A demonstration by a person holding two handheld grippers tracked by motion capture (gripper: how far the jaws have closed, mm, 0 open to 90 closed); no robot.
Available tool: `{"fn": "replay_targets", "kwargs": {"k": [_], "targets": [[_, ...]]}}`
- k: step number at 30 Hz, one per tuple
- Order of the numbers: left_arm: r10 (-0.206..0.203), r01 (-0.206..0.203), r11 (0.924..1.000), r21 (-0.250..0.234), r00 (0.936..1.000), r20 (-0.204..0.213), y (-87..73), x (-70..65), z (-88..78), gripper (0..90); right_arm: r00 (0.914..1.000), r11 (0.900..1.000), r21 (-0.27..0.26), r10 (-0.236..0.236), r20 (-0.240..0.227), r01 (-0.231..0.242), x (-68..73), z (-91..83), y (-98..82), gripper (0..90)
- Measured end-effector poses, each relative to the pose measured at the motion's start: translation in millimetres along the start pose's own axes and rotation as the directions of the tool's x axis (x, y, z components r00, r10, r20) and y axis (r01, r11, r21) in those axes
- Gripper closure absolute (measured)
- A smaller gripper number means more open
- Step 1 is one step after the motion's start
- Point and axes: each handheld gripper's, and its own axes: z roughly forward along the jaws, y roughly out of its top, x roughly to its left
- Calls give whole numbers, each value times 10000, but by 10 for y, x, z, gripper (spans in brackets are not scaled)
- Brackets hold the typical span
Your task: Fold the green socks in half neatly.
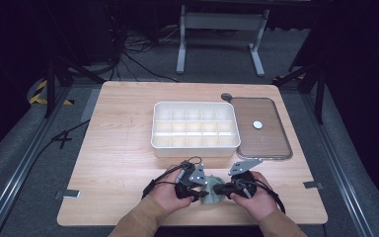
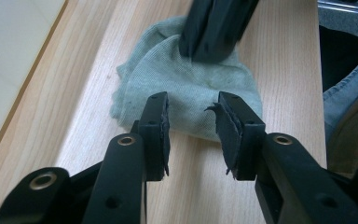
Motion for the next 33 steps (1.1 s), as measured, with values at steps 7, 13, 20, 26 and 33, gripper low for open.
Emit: {"fn": "replay_targets", "kwargs": {"k": [7,13,20,26,33], "targets": [[-133,133,9999,85,9999,68,-8,-2,16,658,9966,9980,86,-625,537,622,-80,-98,15,843],[-263,245,9976,652,9993,270,-67,45,-24,745,9946,9944,691,-846,606,804,-97,39,-45,854],[411,-413,9946,955,9991,43,8,-5,98,729,9939,9929,804,-930,589,882,-75,52,-39,857],[816,-794,9945,681,9962,-309,85,-46,135,729,9946,9934,781,-882,556,837,-66,71,-42,863],[1118,-1117,9937,43,9936,-179,133,-53,149,695,9985,9973,537,-504,212,492,-58,104,-60,867]]}}
